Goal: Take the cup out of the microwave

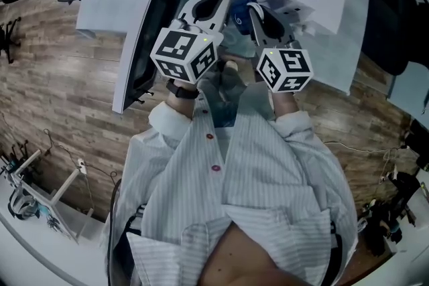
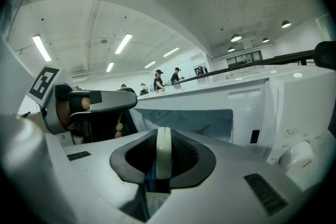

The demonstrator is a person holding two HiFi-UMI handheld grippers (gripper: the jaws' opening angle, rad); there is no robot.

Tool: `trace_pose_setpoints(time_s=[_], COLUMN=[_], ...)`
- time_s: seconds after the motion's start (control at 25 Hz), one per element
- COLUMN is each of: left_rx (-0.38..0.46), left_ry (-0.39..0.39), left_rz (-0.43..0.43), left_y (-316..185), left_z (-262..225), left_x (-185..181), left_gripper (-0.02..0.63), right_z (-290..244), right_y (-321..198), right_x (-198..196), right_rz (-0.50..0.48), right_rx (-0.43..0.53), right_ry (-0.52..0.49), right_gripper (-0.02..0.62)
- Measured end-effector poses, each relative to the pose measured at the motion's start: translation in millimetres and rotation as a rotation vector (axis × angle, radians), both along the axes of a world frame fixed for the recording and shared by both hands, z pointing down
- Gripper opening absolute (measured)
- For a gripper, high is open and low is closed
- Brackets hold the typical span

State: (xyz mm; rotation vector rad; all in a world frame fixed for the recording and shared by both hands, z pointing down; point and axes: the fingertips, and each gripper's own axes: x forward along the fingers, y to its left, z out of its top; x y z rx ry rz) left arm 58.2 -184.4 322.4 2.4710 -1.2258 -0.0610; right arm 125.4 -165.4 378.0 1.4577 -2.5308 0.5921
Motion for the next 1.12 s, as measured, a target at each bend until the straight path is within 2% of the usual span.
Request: trace_pose_setpoints(time_s=[0.4,0.8,1.12], left_rx=[0.037,0.061,0.116], left_ry=[-0.002,0.08,0.09], left_rz=[0.078,0.118,0.148], left_y=[4,24,37], left_z=[-28,-58,-81], left_x=[17,22,27], left_gripper=[0.009,0.009,0.009], right_z=[-35,-85,-114], right_y=[6,18,22], right_x=[2,15,26], right_rz=[-0.037,-0.059,-0.047], right_rx=[0.02,0.09,0.134], right_ry=[-0.047,-0.086,-0.121], right_gripper=[0.086,0.086,0.086])
